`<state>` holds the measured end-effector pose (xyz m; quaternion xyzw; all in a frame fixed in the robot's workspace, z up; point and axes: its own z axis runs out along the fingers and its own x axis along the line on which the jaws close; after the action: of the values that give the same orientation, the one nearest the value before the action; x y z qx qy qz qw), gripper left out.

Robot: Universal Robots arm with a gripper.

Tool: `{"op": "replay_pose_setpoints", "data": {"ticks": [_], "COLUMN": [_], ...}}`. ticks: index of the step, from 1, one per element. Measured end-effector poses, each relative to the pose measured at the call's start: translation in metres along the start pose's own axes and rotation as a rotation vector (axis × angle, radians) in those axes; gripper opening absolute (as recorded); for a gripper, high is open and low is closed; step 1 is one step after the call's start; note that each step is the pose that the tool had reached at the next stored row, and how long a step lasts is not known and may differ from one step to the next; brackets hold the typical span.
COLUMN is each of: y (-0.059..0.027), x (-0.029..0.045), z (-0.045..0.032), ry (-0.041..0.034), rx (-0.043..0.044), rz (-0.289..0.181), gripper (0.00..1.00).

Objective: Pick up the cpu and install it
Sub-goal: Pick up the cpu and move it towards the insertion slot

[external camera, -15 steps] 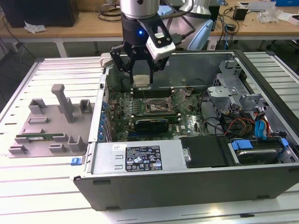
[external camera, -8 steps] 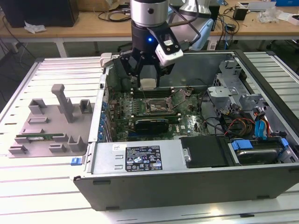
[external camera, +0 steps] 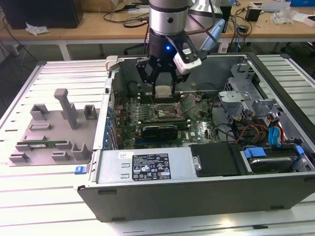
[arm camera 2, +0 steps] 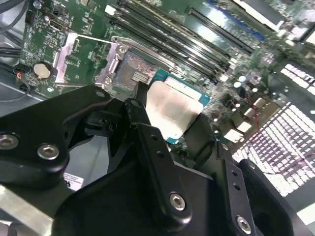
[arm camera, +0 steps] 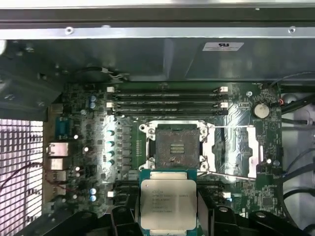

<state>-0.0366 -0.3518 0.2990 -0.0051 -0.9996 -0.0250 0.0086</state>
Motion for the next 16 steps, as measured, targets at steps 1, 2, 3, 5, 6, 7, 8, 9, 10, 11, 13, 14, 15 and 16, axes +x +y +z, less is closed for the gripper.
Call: {"op": "replay_pose_setpoints", "data": {"ticks": [1, 2, 3, 5, 6, 7, 8, 9, 10, 11, 13, 14, 15, 16], "y": [0.0008, 0.0020, 0.0028, 0.0057, 0.0068, 0.0085, 0.0097, 0.0104, 0.0112, 0.0116, 0.0131, 0.0137, 0.0148, 0.0156], "x": [-0.0014, -0.0043, -0.0060, -0.0103, -0.0116, -0.0135, -0.0146, -0.0150, -0.0154, -0.0155, -0.0156, -0.0156, -0.0157, -0.0157], "z": [0.0018, 0.0048, 0.0064, 0.0109, 0.0124, 0.0154, 0.0180, 0.0199, 0.0226, 0.0243, 0.0290, 0.0308, 0.0338, 0.0358], "ry": [0.0009, 0.0025, 0.0037, 0.0076, 0.0089, 0.0109, 0.0120, 0.0126, 0.0129, 0.0129, 0.0130, 0.0131, 0.0130, 0.0130], "rx": [0.0000, -0.0002, -0.0001, 0.0001, -0.0001, -0.0001, -0.0001, 0.0001, 0.0000, 0.0000, 0.0001, 0.0002, 0.0000, 0.0001], "rz": [0.000, 0.000, 0.000, 0.000, 0.000, 0.001, 0.001, 0.001, 0.000, 0.000, 0.000, 0.000, 0.000, -0.001], "gripper": [0.55, 0.55, 0.55, 0.55, 0.55, 0.55, 0.55, 0.55, 0.55, 0.55, 0.55, 0.55, 0.55, 0.55]}}
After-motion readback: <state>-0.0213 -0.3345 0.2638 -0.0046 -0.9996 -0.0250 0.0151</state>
